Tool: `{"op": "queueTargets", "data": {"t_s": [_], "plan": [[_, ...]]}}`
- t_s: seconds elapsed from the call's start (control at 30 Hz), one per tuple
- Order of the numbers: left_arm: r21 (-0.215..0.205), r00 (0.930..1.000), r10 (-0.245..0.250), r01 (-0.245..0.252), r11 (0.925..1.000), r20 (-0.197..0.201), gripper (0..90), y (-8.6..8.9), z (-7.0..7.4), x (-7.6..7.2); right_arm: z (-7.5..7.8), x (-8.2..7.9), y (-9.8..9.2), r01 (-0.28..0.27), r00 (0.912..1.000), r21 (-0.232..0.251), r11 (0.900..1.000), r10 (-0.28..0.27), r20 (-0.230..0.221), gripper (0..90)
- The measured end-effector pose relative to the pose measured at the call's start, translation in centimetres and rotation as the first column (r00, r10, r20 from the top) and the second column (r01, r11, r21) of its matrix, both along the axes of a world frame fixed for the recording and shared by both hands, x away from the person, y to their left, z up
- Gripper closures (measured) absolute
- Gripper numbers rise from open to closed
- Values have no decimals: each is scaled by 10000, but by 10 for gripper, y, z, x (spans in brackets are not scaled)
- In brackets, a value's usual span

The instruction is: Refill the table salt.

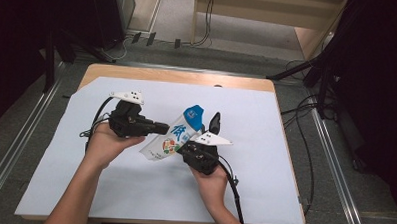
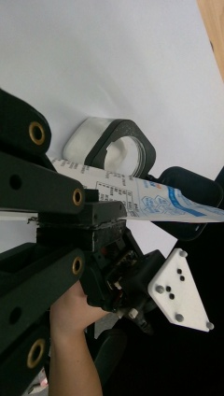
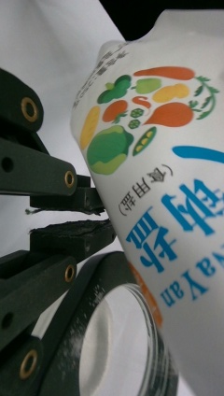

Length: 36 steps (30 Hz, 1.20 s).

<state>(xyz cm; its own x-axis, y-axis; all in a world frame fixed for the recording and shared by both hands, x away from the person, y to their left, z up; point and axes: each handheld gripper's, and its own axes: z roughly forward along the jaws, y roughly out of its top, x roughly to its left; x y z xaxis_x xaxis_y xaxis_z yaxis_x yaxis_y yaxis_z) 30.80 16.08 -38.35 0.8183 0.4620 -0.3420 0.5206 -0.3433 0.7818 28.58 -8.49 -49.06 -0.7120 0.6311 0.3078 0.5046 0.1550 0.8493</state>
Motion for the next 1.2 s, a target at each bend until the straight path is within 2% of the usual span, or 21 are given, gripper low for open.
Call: {"op": "queueTargets", "data": {"t_s": [0.3,0.5,0.67,0.77,1.2], "plan": [[408,9999,6,-1,9992,-109,900,-4,-5,0,3,3,-6,184,9998,120,9998,-184,23,838],[482,9999,-51,57,9988,-113,900,-8,-7,1,3,4,-6,212,9998,57,9998,-212,-31,839],[444,9999,-29,33,9990,-97,900,-7,-7,2,4,3,-6,174,9998,61,9998,-174,38,838],[230,9999,-14,17,9997,-106,900,-3,-6,2,4,3,-6,122,9999,50,9999,-122,40,832],[-95,9999,-76,77,9999,81,900,7,-1,1,3,1,-6,16,10000,-9,10000,-16,-17,807]]}}
